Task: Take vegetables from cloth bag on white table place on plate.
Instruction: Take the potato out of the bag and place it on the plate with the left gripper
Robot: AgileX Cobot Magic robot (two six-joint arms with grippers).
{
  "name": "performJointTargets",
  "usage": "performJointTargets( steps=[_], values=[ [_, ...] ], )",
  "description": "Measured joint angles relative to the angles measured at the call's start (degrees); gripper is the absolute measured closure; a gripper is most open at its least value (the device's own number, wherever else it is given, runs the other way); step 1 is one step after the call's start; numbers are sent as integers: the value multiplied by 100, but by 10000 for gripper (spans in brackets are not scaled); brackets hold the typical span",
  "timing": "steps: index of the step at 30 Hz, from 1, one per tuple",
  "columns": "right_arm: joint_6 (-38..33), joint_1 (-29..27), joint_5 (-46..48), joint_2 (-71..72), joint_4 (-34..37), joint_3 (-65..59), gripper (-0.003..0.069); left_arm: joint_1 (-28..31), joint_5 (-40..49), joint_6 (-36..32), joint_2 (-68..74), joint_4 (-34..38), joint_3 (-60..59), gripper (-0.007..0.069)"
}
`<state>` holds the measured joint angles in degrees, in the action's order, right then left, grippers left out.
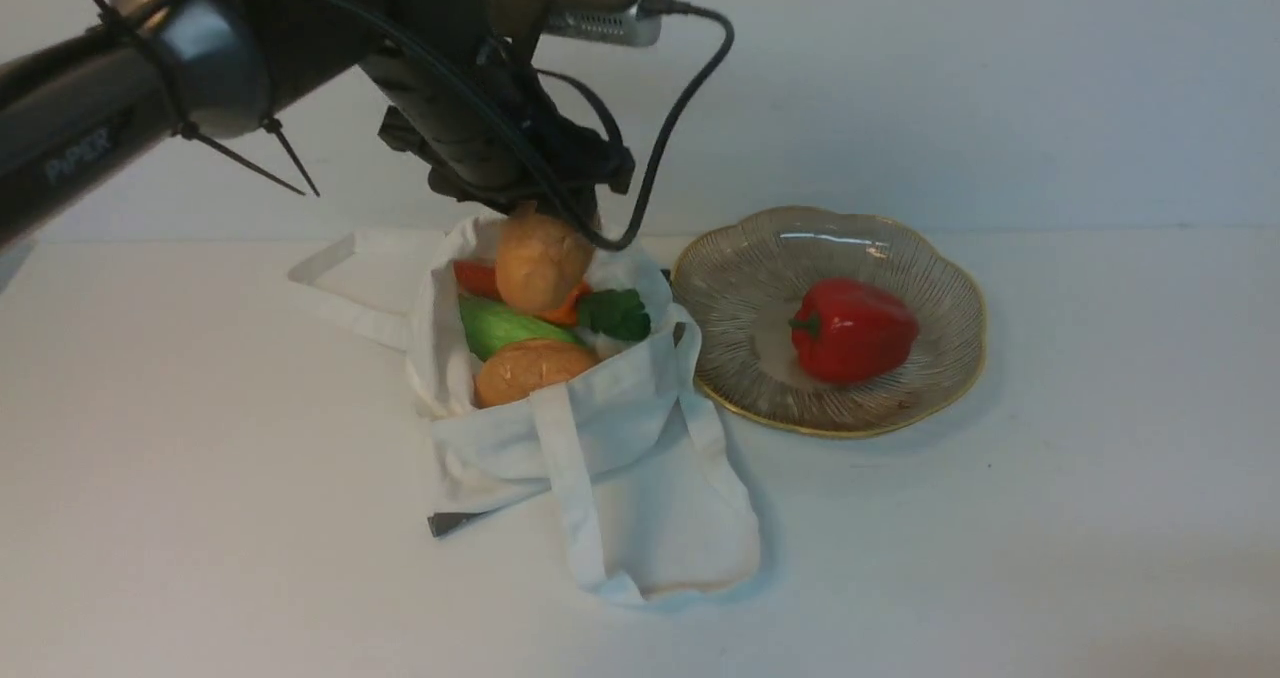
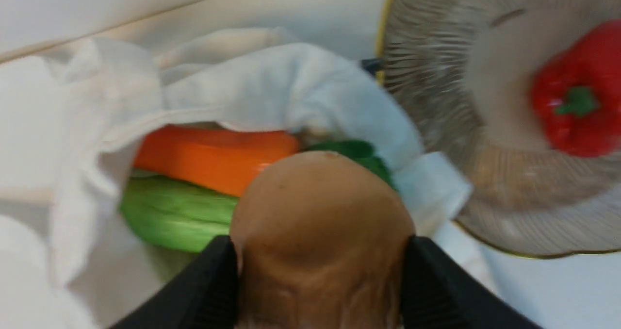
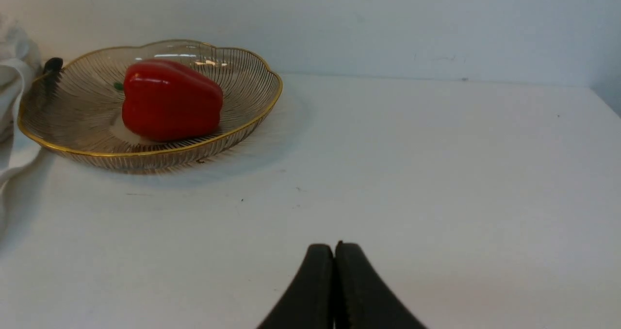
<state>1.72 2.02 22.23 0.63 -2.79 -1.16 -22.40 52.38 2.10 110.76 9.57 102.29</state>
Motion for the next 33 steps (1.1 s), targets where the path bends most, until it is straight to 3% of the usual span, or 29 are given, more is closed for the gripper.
performJointTargets(
  steps=[3, 4, 5, 6, 10, 18, 22, 29, 33],
  values=[
    [0, 0, 0, 0, 0, 0, 673, -23, -138, -324, 51, 722, 0, 237],
    [0, 0, 0, 0, 0, 0, 673, -71, -411, -691, 156, 1331, 0, 237],
    [0, 0, 0, 0, 0, 0, 673, -80, -449, -742, 171, 1331, 0, 237],
    [0, 0, 0, 0, 0, 0, 673, -156, -696, -1168, 319, 1830, 0, 237],
    [0, 0, 0, 0, 0, 0, 673, -475, -1446, -2074, 840, 2678, 0, 237],
    [0, 0, 0, 0, 0, 0, 673, -859, -3000, -2513, 1725, 2952, 0, 237],
    [0, 0, 0, 0, 0, 0, 673, -859, -3189, -2518, 1833, 2992, 0, 214],
    [0, 0, 0, 0, 0, 0, 673, -859, -3140, -2525, 1844, 3111, 0, -11],
    [0, 0, 0, 0, 0, 0, 673, -859, -2771, -2561, 1786, 3119, 0, -47]
  ],
)
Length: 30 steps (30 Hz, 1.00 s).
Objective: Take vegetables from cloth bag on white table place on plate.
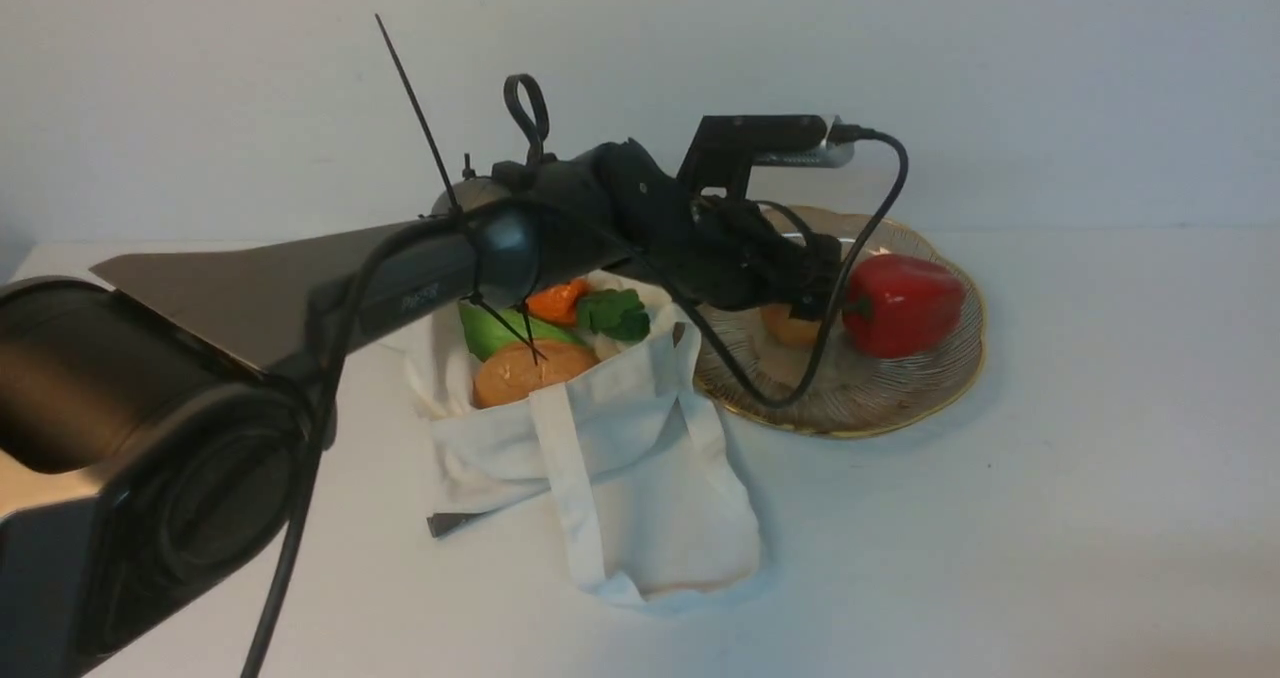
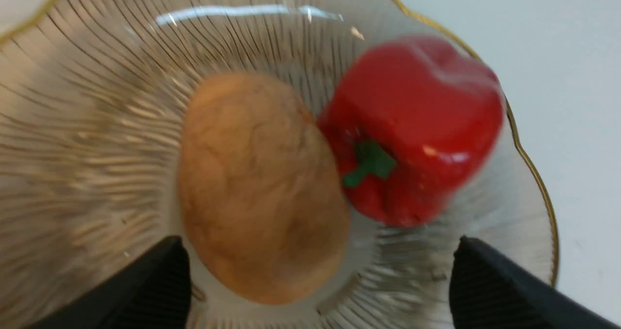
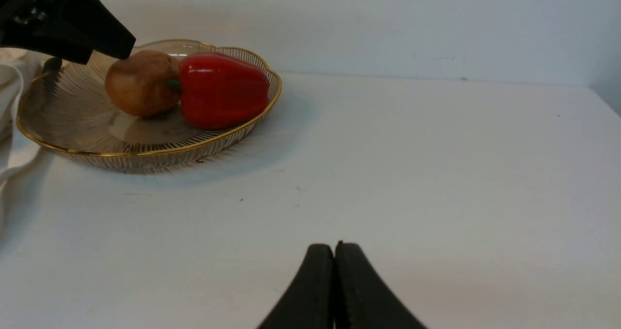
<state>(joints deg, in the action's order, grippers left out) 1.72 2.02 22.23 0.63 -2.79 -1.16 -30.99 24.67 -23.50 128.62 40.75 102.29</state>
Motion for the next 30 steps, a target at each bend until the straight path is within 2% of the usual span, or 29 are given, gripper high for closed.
performJointTargets(
  steps=[3, 4, 5, 6, 7, 10, 12, 15, 18, 23, 30],
  values=[
    [0, 0, 0, 0, 0, 0, 673, 0, 257, -52, -149, -115, -12, -37],
    [0, 0, 0, 0, 0, 0, 673, 0, 587, -99, -454, -382, -22, 8],
    [0, 0, 0, 0, 0, 0, 673, 0, 621, -99, -492, -414, -22, 21],
    [0, 0, 0, 0, 0, 0, 673, 0, 1039, -99, -896, -738, -22, 92],
    [0, 0, 0, 0, 0, 0, 673, 0, 1150, -91, -996, -824, -22, 113],
    [0, 0, 0, 0, 0, 0, 673, 0, 2332, -54, -1936, -1627, -17, 322],
    [0, 0, 0, 0, 0, 0, 673, 0, 3457, -32, -2539, -2276, 0, 496],
    [0, 0, 0, 0, 0, 0, 673, 0, 4305, 54, -3093, -2748, 0, 594],
    [0, 0, -5, 0, 0, 0, 673, 0, 4604, 333, -3844, -3113, -94, 625],
    [0, 0, -5, 0, 0, 0, 673, 0, 4633, 684, -4767, -3431, -703, 629],
    [0, 0, -5, 0, 0, 0, 673, 5, 4686, 1233, -6559, -3601, -2873, 629]
  ],
)
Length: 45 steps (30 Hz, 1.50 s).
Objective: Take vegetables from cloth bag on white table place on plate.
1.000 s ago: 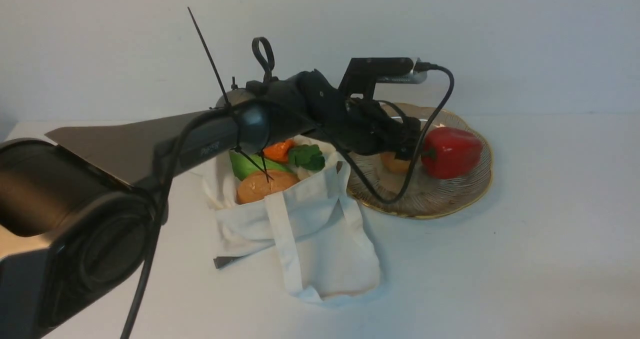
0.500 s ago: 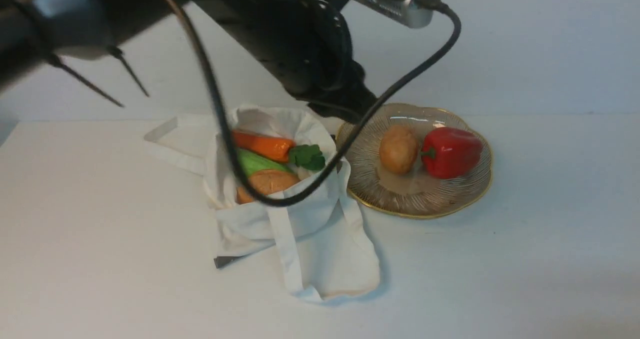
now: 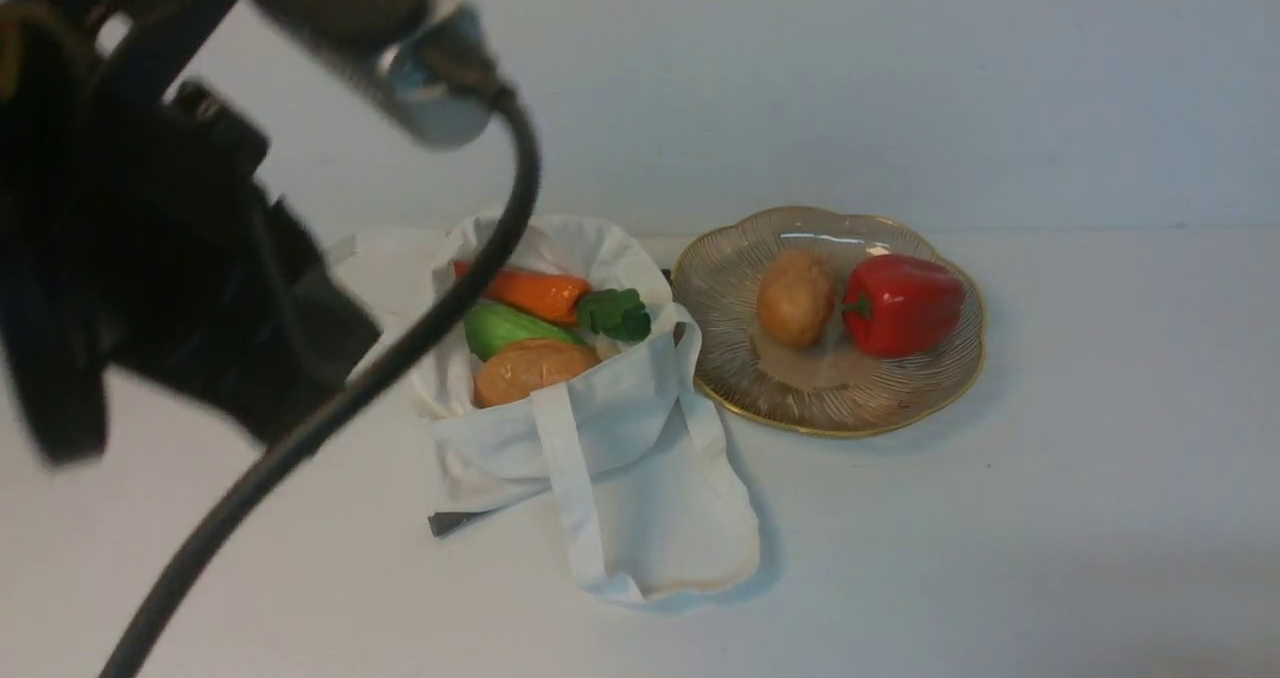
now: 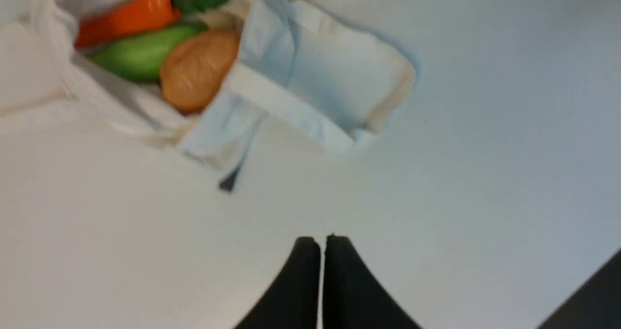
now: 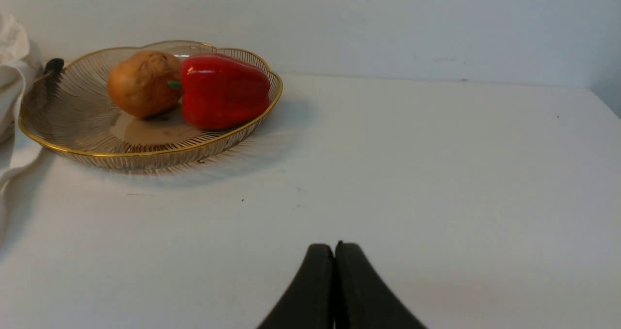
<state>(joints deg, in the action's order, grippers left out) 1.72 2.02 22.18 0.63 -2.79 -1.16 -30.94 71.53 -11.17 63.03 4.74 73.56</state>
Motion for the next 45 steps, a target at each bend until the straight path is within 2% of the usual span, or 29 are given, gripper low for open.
performJointTargets(
  steps=[6, 10, 13, 17, 22, 45],
  values=[
    [0, 0, 0, 0, 0, 0, 673, 0, -1082, 637, -1727, 177, -2295, 629],
    [0, 0, 0, 0, 0, 0, 673, 0, -1998, 753, -2680, 434, -3393, 629],
    [0, 0, 0, 0, 0, 0, 673, 0, -2687, 777, -3283, 544, -3983, 629],
    [0, 0, 0, 0, 0, 0, 673, 0, -4025, 783, -4127, 551, -4850, 629],
    [0, 0, 0, 0, 0, 0, 673, 0, -4897, 783, -4570, 551, -5078, 629],
    [0, 0, 0, 0, 0, 0, 673, 0, -5008, 783, -4591, 434, -5089, 629]
  ],
)
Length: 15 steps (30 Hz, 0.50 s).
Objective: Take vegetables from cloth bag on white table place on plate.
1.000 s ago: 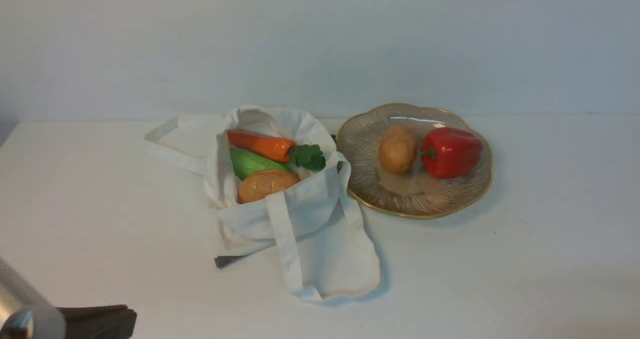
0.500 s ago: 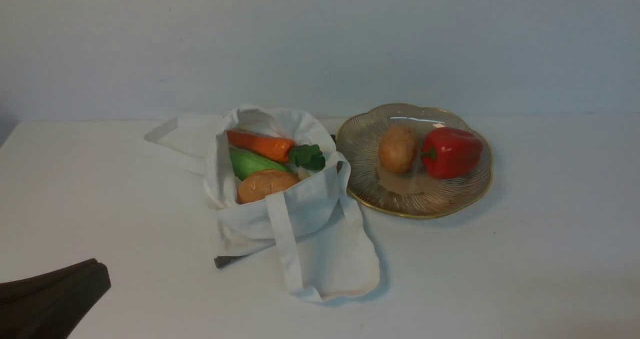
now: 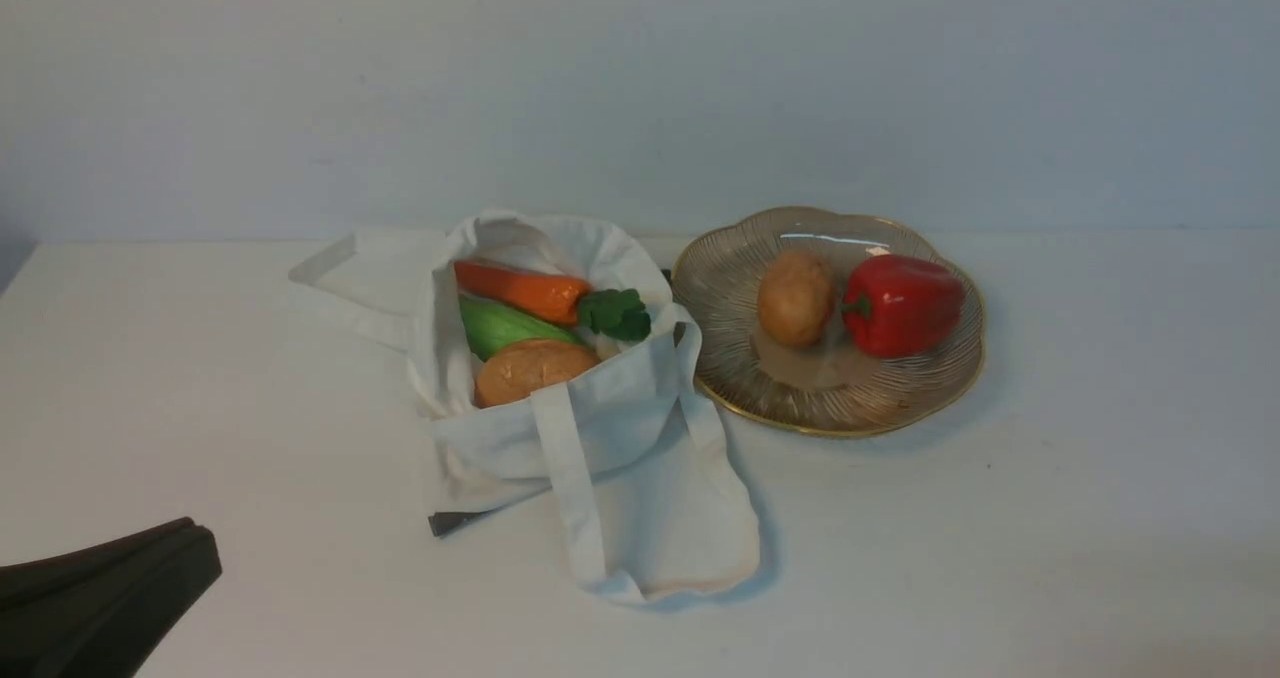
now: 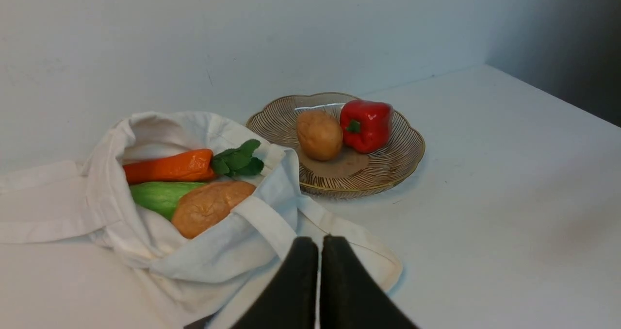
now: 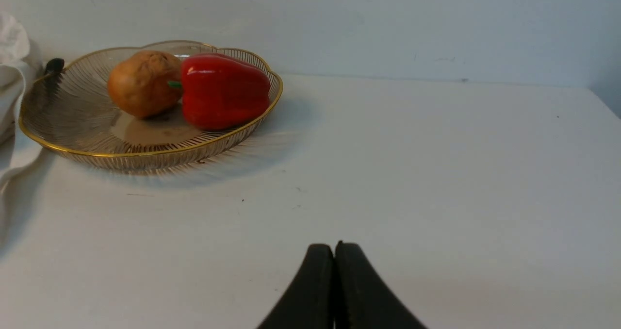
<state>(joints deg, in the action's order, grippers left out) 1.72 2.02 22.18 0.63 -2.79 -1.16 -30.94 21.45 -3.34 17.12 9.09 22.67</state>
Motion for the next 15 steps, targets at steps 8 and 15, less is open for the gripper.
performJointTargets(
  steps=[8, 15],
  values=[
    [0, 0, 0, 0, 0, 0, 673, 265, -283, 0, -309, -476, -748, 629],
    [0, 0, 0, 0, 0, 0, 673, 1265, -522, 27, -1033, -833, -1834, 629]
  ],
)
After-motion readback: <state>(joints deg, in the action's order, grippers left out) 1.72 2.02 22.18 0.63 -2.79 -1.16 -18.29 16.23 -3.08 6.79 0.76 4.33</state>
